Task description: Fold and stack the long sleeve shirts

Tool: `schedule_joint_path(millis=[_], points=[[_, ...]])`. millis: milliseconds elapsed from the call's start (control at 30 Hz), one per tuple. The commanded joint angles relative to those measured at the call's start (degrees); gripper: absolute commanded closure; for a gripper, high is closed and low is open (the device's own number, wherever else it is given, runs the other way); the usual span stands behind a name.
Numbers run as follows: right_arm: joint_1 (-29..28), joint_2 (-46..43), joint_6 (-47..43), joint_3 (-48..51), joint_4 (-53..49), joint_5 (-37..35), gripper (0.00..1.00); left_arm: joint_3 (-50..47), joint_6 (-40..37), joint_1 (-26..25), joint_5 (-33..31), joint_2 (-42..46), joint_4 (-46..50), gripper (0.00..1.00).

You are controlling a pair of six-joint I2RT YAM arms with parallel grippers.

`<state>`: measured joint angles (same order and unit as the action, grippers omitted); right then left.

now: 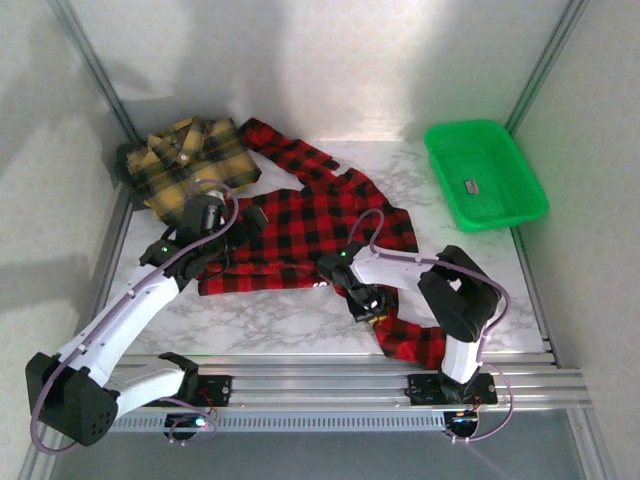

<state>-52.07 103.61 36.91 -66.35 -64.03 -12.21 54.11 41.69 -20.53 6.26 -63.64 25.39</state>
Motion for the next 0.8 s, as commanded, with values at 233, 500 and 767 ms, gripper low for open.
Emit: schedule_joint_path(millis=[233, 500, 767], points=[[0.5, -5.4, -13.0, -22.6, -17.8, -14.3, 0.9, 1.2, -2.4, 0.2, 3.5, -10.1, -11.3, 0.0], [3.7, 7.0, -24.0, -42.4, -19.8, -20.3, 0.88, 2.1, -4.8, -0.2, 8.5, -17.6, -13.9, 0.0], [8.4, 21.0, -32.3, -57.0, -15.8, -14.9, 0.79, -1.3, -1.5, -0.7, 7.2, -19.6, -16.5, 0.01]])
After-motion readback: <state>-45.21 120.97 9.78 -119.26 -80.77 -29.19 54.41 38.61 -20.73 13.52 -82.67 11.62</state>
